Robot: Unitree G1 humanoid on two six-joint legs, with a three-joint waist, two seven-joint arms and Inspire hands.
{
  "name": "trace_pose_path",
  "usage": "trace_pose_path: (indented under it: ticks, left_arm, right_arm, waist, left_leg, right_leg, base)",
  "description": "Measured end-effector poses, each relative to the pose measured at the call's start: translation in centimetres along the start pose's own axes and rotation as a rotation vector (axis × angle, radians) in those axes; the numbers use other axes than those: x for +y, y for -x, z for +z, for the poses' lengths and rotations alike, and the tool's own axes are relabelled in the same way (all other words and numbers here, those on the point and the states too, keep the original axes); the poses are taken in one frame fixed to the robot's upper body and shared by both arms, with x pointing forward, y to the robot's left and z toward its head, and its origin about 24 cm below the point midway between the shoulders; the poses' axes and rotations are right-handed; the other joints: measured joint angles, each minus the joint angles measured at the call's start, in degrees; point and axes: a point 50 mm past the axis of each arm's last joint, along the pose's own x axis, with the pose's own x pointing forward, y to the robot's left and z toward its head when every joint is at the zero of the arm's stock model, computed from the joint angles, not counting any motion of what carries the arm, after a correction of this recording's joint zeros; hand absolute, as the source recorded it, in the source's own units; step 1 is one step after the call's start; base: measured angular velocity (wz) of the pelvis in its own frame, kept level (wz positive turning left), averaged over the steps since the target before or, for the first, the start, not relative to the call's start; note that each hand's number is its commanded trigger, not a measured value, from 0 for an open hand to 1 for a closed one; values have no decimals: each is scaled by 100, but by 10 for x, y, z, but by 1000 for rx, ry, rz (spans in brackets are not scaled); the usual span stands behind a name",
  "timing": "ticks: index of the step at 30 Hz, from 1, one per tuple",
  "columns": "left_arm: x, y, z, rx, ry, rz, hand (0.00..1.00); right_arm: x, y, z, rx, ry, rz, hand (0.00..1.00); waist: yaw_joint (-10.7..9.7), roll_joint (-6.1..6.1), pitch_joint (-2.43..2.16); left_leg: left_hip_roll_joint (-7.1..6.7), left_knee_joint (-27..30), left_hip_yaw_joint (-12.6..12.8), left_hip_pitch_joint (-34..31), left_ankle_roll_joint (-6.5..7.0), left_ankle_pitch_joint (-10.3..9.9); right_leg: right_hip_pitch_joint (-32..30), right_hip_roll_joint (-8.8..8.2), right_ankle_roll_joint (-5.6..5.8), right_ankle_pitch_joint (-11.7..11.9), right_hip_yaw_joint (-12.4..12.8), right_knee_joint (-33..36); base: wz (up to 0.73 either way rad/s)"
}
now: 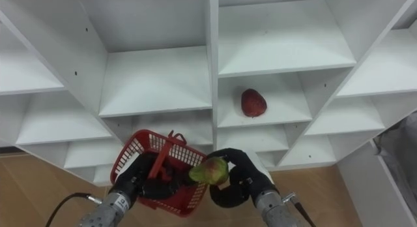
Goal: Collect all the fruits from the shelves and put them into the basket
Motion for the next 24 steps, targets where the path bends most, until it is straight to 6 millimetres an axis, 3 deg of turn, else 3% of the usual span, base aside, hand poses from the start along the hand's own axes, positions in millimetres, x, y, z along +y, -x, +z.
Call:
trace_pose_path:
  ticks: [9,24]
  left_arm:
    - [-6,0,2,-9,-2,-55,100]
    - [-19,0,2,-7,-22,-173,100]
  right_arm:
    - [1,-1,-4,22,5,21,100]
    - [8,-1,-11,63,31,78,100]
  waist:
    - [3,74,-42]
    - [1,74,-41]
  left_leg:
    - [0,-2,-1,2,-4,-3]
    - [3,-2,15,-34,-7,-6]
  right_leg:
    - [-11,6,1,2,19,-4]
    - [-90,11,-1,1,14,18]
  base:
    - [0]
    - [0]
